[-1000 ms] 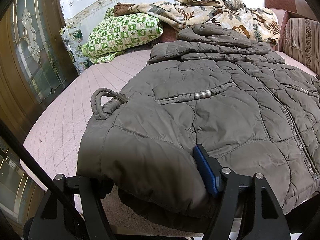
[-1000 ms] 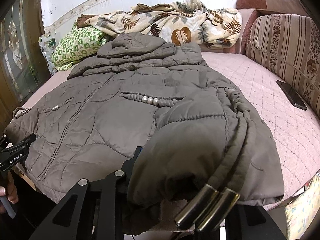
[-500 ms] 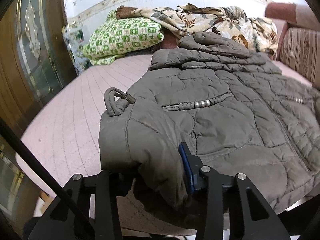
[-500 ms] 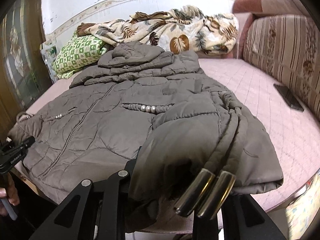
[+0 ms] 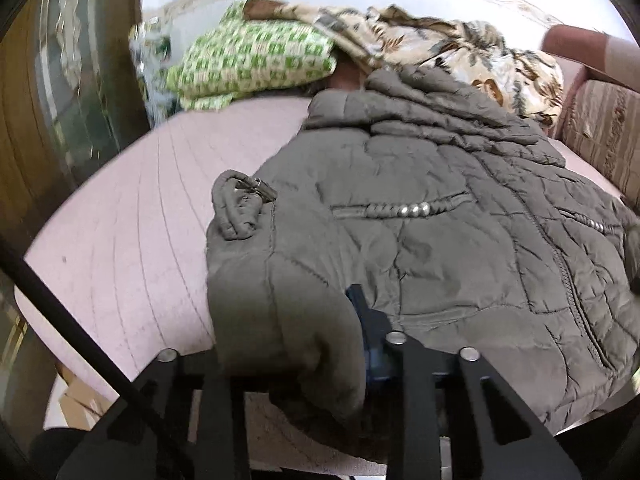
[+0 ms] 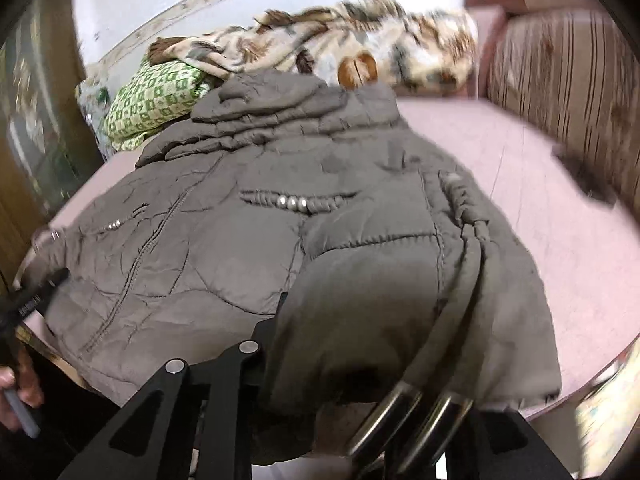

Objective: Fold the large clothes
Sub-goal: 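Lift the side panel with the right gripper over the body while the left gripper holds the hem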

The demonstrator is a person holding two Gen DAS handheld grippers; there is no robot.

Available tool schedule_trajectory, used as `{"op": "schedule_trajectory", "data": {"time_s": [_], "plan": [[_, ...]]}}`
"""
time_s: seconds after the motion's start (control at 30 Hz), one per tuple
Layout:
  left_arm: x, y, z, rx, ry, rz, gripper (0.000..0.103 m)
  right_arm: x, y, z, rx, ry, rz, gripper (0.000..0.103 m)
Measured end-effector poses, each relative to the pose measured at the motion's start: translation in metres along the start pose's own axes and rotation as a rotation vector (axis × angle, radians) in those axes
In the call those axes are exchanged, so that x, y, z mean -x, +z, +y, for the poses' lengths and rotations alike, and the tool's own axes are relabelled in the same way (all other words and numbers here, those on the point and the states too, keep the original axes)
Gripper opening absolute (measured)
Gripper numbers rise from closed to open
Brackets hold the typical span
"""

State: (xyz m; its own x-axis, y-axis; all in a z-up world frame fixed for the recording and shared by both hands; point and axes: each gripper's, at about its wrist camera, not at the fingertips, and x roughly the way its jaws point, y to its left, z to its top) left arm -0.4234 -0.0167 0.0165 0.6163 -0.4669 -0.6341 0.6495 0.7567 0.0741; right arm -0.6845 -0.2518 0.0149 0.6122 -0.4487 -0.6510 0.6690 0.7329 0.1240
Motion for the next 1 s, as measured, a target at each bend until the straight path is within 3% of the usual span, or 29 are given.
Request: {"op": "schedule_trajectory", "data": {"time_s": [0.17, 0.5, 1.0], "plan": [[0.008, 0.001, -0.002, -0.025, 0.001, -0.038, 0.024, 0.011, 0.003, 0.004, 0.04, -0.036, -0.053, 0.026], [0.031, 0.006, 0.002, -0.023, -0.019, -0.09, 0.024, 0.039, 0.009, -0.005, -0.013, 0.047, -0.119, 0.026], [0.057, 0.022, 0.014, 0.015, -0.043, -0.13, 0.024, 0.071, 0.02, -0.002, 0.008, 0.082, -0.191, 0.026]]}}
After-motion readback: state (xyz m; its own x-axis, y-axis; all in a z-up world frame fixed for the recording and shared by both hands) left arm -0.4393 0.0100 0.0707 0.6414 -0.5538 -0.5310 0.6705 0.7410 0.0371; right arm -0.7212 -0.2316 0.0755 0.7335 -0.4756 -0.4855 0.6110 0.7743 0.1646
